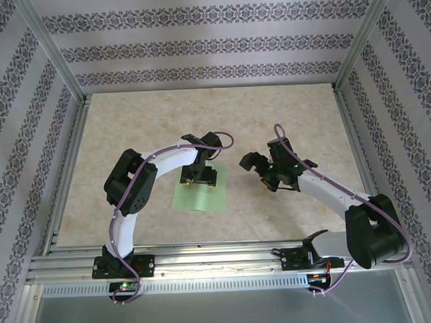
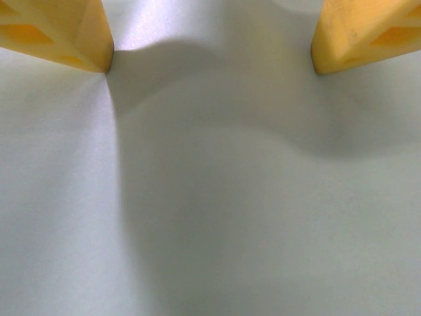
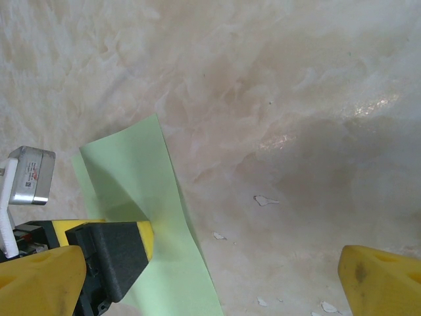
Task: Fold a paper plane with a square sheet of paper (pick it up from the middle)
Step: First fold the square sheet of paper in half at the center of the table.
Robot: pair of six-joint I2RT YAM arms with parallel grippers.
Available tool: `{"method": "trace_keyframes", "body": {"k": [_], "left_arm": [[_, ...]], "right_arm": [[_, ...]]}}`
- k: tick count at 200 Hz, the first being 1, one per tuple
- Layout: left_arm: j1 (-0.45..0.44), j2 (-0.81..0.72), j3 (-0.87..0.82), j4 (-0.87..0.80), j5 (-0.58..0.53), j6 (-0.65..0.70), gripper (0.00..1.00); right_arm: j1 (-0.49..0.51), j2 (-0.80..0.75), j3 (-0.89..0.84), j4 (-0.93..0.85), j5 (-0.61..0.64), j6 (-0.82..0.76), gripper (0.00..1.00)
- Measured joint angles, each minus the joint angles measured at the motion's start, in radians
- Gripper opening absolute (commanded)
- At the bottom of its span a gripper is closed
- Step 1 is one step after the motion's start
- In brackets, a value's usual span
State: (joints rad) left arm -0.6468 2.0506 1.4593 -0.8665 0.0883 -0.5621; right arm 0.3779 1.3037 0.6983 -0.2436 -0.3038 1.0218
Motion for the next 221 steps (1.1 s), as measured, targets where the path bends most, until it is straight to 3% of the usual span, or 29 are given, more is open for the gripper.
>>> {"method": "trace_keyframes", "body": {"k": [71,133,221], "left_arm": [[0.0,-0.005,-0.004,0.011,-0.011,0.0,0.63],[0.0,-0.019,-0.025,0.039,-0.015,0.007,0.42],[0.0,-0.11,-0.132,0.146,-0.045,0.003,0.37]], "right_arm": [[0.0,0.0,0.0,0.0,0.0,0.0,0.98],[0.0,-0.006,0.0,-0.002,0.002,0.0,0.98],[0.0,-0.119,-0.037,0.003,0.054,0.002,0.98]]}}
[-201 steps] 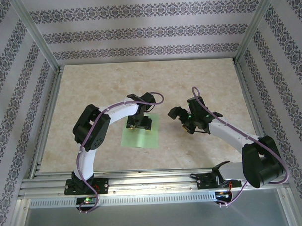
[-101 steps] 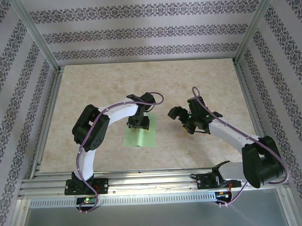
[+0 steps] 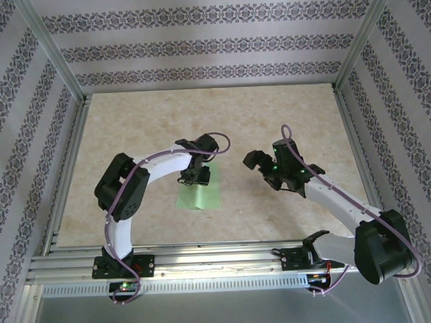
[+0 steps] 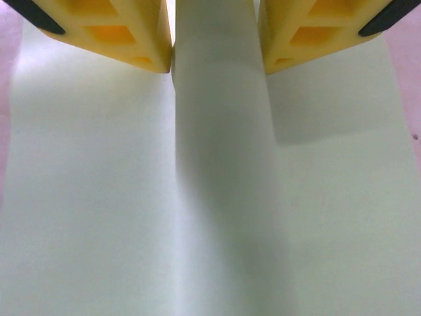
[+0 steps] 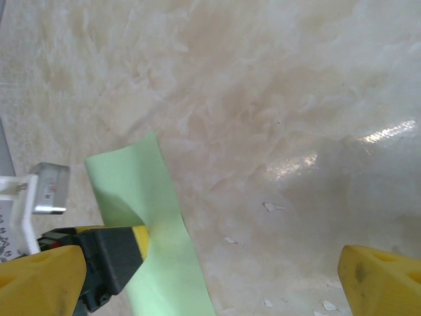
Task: Fold a paper plane with a square sheet of paper (pick it up from the middle)
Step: First fold the square sheet of paper in half at the center of the table.
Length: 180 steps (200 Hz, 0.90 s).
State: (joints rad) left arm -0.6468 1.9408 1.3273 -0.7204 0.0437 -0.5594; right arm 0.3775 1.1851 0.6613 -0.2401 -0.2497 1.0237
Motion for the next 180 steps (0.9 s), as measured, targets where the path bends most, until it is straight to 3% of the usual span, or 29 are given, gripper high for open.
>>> {"method": "trace_keyframes", "body": {"k": [79,180], "left_arm": [[0.001,-0.06,-0.006,0.089,0.091,-0.004,0.38],[0.045,-0.109,-0.052,0.381,0.476,-0.155,0.39]], "right_arm": [[-0.002,-0.035,-0.031,-0.003,0.029,0.021,0.98],[-0.007,-0.187,-0.099,0.072,0.085,0.027,0.98]]}}
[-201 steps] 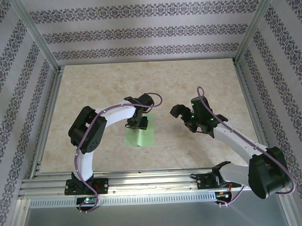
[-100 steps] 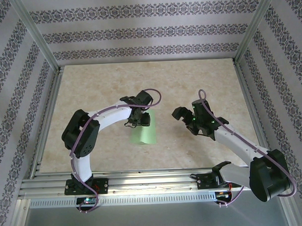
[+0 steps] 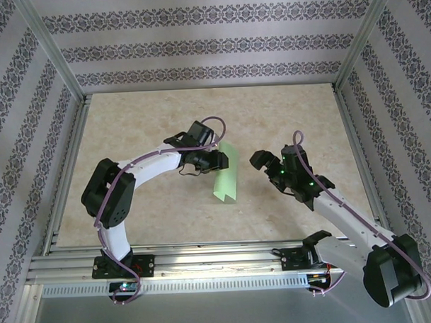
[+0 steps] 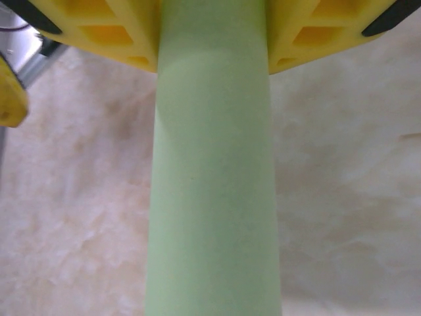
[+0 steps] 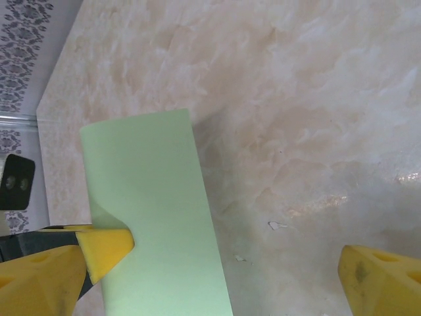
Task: Fold a paper plane with a square sheet of paper (pick it up from the middle)
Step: First fold the square sheet of paper in half at the center of the table.
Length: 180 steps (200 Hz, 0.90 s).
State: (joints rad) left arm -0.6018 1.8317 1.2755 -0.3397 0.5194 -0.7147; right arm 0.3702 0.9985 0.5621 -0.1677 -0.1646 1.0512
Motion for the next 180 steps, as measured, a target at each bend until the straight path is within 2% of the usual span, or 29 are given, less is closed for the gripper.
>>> {"method": "trace_keyframes", "body": {"k": [40,73,112,180], "left_arm": [[0.005,0.0,-0.082,0.158,0.092,-0.099,0.41],[0.035,0.006,-0.169,0.252,0.124,-0.164,0.41],[0.049,0.009,-0.203,0.263,0.107,-0.18,0.42],[0.049,0.009,-0.203,0.201,0.02,-0.143,0.45]], "right_arm": [[-0.008,0.01,-0.015,0.058,-0.051,-0.017,0.98],[-0.008,0.092,-0.014,0.097,-0.128,-0.034,0.98],[0.0,0.169,0.0,0.106,-0.196,-0.038,0.98],[0.022,0.239,0.034,0.12,-0.228,-0.037,0.98]]}}
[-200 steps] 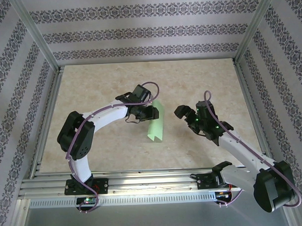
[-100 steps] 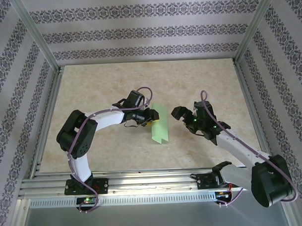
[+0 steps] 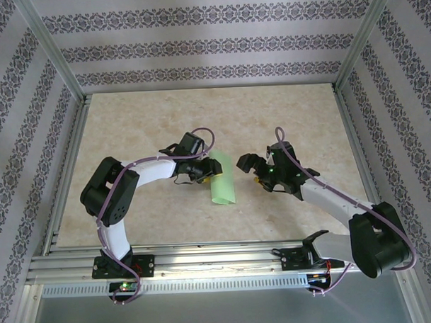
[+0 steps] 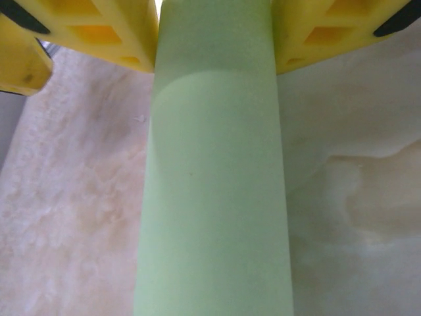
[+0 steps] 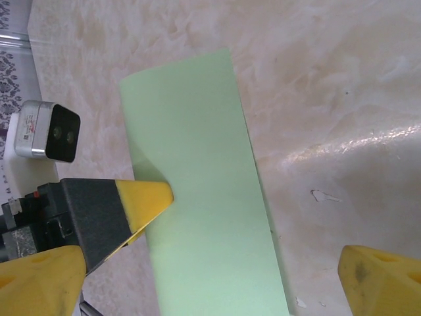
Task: Fold a paper plane with a square sheet of paper (pick it up from the middle)
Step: First fold the square sheet of paper in half at the center of the table.
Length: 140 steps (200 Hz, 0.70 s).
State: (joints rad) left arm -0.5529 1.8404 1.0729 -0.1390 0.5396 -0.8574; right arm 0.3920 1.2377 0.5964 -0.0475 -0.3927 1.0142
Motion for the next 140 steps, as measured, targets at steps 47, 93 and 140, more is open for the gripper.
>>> {"method": "trace_keyframes", "body": {"k": [47,93,140], "left_arm": [[0.0,0.0,0.003,-0.088,-0.06,0.046,0.51],[0.0,0.0,0.034,-0.177,-0.129,0.092,0.57],[-0.001,-0.002,0.04,-0.226,-0.187,0.117,0.57]], "right_arm": [[0.013,0.024,0.012,0.0,-0.009,0.0,0.98],[0.027,0.046,0.029,0.0,-0.019,-0.008,0.98],[0.037,0.07,0.056,0.0,-0.028,-0.02,0.98]]}}
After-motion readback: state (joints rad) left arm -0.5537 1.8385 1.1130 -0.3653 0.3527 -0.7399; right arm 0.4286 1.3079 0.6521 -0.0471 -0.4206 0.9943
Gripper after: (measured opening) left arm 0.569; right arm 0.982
